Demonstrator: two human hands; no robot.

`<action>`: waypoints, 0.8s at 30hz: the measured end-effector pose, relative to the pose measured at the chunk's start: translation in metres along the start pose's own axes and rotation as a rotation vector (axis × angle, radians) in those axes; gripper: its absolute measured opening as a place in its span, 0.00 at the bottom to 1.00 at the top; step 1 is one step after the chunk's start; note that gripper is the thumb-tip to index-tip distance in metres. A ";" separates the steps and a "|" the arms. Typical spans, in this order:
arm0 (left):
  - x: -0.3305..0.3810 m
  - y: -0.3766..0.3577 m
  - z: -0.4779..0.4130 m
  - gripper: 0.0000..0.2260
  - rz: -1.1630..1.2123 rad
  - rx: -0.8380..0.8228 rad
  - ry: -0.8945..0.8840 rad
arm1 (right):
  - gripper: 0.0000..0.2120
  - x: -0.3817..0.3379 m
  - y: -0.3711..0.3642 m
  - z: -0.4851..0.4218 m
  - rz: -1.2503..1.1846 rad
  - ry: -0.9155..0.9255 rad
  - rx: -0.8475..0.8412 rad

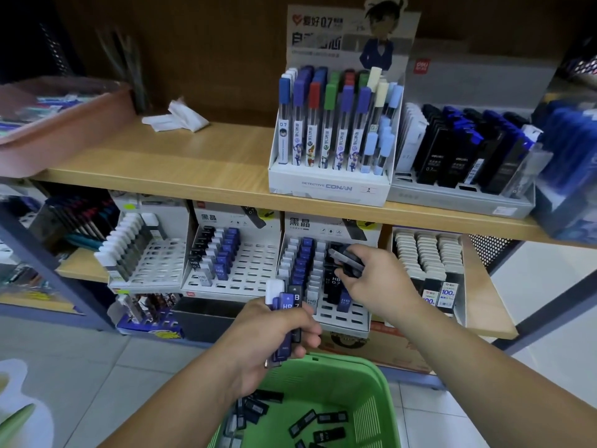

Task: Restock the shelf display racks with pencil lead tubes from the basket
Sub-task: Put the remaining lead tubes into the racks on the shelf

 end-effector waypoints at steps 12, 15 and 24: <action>-0.001 0.000 0.001 0.10 -0.087 -0.002 0.021 | 0.13 -0.012 -0.016 -0.006 0.127 0.004 -0.181; -0.003 -0.002 -0.001 0.10 -0.144 -0.022 0.042 | 0.07 -0.024 0.004 0.000 0.005 0.039 -0.050; -0.004 -0.013 -0.015 0.10 -0.179 0.012 -0.087 | 0.12 -0.026 -0.019 0.046 -0.996 -0.205 -0.499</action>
Point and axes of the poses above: each hand's wrist, its own z-axis away from the middle knuckle, its own y-axis out of the back of the hand, x = y × z, the point moved 7 cm from there along -z, towards the middle knuckle, and after that the axes turned 15 degrees about -x, right-handed, at the moved point
